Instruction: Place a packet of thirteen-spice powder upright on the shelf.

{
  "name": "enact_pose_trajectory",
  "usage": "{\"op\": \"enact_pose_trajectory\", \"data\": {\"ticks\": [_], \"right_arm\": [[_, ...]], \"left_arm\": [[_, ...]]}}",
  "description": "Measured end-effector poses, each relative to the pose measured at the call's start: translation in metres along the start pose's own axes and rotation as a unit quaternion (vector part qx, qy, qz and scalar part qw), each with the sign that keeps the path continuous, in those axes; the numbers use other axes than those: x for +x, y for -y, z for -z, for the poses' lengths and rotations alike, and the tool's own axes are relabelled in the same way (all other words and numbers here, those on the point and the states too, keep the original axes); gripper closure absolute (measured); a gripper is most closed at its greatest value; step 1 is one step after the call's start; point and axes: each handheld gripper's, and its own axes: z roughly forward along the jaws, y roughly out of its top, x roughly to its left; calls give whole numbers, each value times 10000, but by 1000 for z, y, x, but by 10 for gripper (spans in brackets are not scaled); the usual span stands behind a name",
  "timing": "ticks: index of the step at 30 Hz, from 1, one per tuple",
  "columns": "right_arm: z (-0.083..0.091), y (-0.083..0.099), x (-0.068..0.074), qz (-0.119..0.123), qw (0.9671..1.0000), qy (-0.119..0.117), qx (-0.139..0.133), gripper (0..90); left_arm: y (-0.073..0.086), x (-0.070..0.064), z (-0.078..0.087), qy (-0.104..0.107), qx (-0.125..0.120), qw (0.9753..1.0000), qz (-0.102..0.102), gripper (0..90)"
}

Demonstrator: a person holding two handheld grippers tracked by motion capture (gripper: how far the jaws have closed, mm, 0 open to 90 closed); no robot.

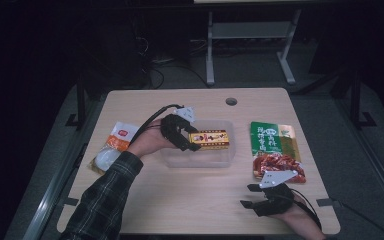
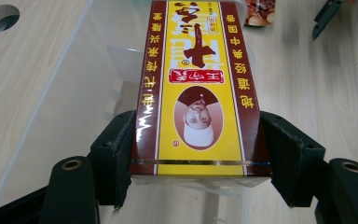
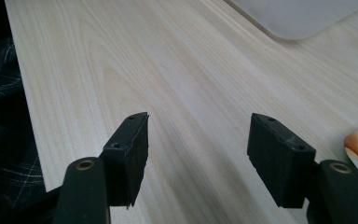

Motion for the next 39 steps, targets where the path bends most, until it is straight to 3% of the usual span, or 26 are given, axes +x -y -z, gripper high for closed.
{"op": "enact_pose_trajectory", "data": {"ticks": [4,18,28,39], "right_arm": [[0,0,0,-12,10000,-1,-4,378],[0,0,-1,-1,10000,-8,-8,381],[0,-1,0,4,10000,-6,-1,383],[0,-1,0,4,10000,-8,-1,384]], "left_arm": [[-2,4,-5,3,25,10000,55,321],[-2,11,-4,35,-298,9994,154,320],[-17,11,-5,56,-396,9992,-55,320],[-31,11,-8,82,-660,9977,-128,320]]}}
